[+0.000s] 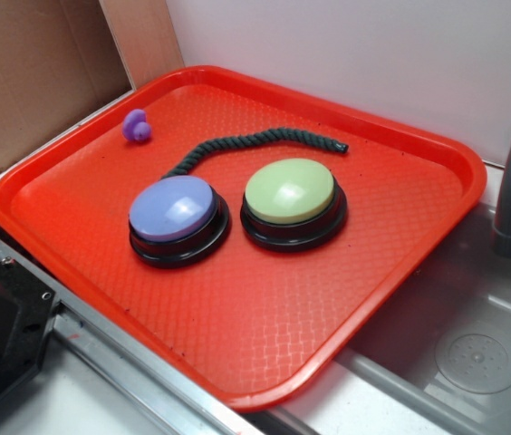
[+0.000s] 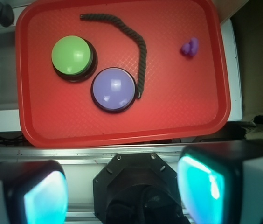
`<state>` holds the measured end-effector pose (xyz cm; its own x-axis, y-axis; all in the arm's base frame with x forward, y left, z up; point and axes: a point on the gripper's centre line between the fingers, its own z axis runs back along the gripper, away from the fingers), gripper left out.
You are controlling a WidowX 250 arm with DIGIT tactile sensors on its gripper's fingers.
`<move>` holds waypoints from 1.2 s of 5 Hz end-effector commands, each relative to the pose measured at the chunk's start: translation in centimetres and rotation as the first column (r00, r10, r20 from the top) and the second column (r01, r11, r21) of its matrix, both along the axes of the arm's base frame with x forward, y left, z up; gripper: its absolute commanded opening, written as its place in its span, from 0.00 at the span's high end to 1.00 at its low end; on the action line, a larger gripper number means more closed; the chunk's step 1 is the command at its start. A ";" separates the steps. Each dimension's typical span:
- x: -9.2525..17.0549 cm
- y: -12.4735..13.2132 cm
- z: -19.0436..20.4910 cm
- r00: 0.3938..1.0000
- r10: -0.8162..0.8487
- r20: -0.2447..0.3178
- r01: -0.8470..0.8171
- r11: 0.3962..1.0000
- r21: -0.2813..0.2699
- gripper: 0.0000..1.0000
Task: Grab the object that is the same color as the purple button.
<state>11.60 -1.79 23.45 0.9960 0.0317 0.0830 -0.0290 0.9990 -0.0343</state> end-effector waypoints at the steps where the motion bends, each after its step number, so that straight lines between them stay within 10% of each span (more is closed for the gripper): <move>1: 0.0 0.0 0.0 1.000 0.000 0.000 0.000 1.000 0.000 0.00; 3: 2.7 1.3 -2.2 0.953 0.303 0.014 -0.301 0.950 -0.085 0.00; 6: 10.8 8.3 -8.0 0.642 0.751 0.156 -0.742 0.660 -0.121 0.00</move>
